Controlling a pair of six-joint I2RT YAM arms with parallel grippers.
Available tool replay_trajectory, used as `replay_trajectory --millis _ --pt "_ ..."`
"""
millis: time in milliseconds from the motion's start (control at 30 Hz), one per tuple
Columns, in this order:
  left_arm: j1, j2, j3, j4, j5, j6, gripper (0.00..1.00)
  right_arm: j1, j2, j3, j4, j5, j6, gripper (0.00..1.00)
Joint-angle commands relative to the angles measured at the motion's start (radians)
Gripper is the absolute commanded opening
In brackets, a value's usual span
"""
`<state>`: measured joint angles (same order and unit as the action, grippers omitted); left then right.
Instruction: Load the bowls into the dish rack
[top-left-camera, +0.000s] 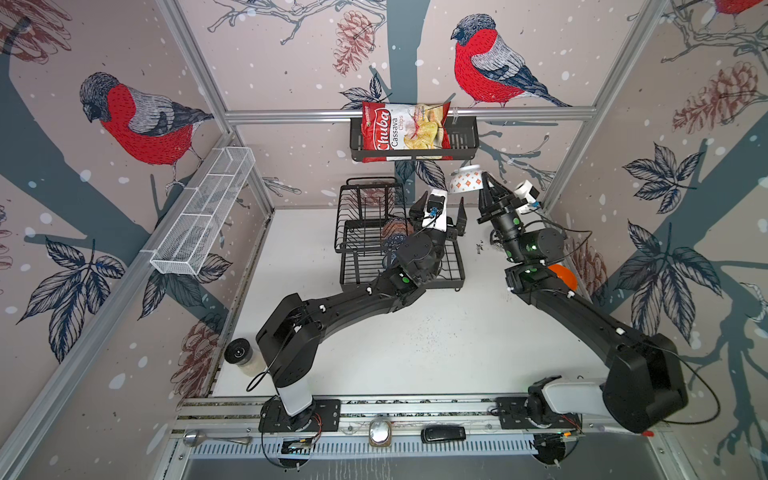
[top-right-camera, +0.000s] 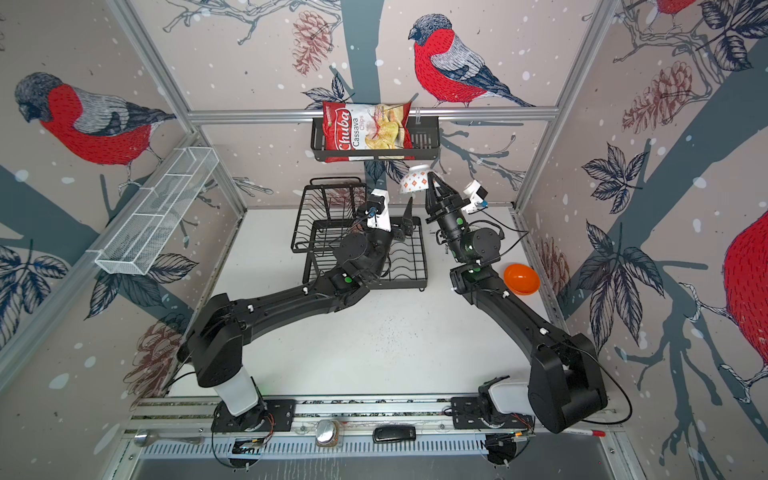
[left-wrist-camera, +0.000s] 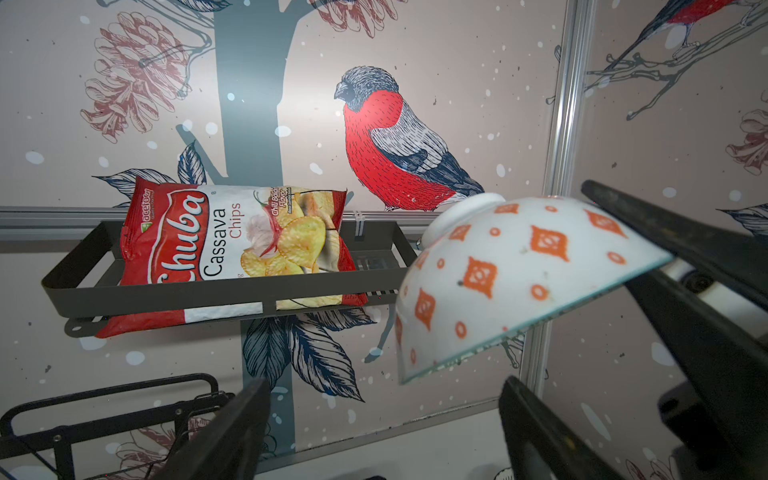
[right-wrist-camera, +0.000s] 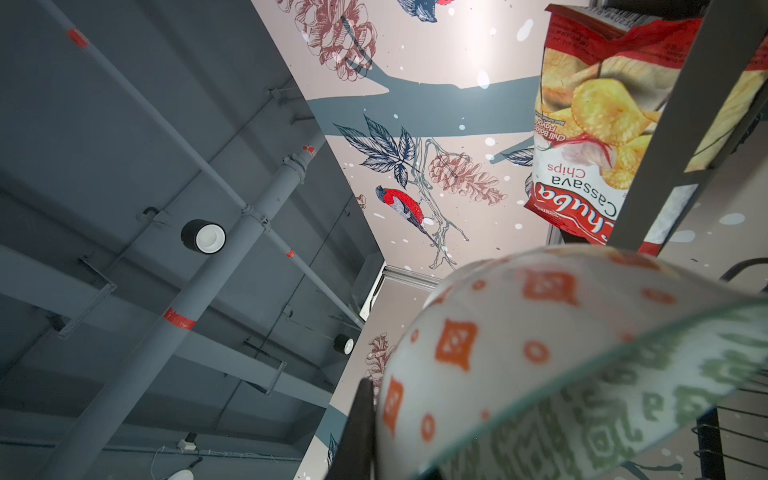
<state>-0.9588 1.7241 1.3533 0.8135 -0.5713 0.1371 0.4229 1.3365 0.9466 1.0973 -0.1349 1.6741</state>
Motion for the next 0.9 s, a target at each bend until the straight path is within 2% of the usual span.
replay_trajectory --millis 0,133,233,333,500,633,733,867 --pt "0.0 -0.031 0.019 -0.142 0.049 -0.073 0.96 -0.009 0.008 -0.013 0.165 -0.036 -0.047 0.0" --pt "0.006 -0.066 0.057 -0.339 0.093 -0.125 0.98 -0.033 0.03 -0.053 0.27 -0.063 -0.045 0.0" --pt "0.042 -0.112 0.064 -0.466 0.199 -0.225 0.98 -0.054 0.044 -0.091 0.391 -0.104 -0.055 0.0" --pt "0.079 -0.131 0.116 -0.632 0.29 -0.303 0.98 -0.079 0.037 -0.107 0.374 -0.146 -0.084 0.0" --pt "0.127 -0.099 0.222 -0.827 0.361 -0.288 0.98 -0.094 0.03 -0.109 0.3 -0.199 -0.169 0.0" --pt "0.163 -0.01 0.377 -1.0 0.453 -0.282 0.98 -0.095 0.054 -0.109 0.273 -0.236 -0.225 0.0" --pt "0.17 0.038 0.465 -1.081 0.478 -0.253 0.98 -0.099 0.078 -0.115 0.266 -0.247 -0.252 0.0" --pt "0.208 0.083 0.531 -1.143 0.564 -0.245 0.98 -0.11 0.138 -0.109 0.288 -0.23 -0.263 0.0"
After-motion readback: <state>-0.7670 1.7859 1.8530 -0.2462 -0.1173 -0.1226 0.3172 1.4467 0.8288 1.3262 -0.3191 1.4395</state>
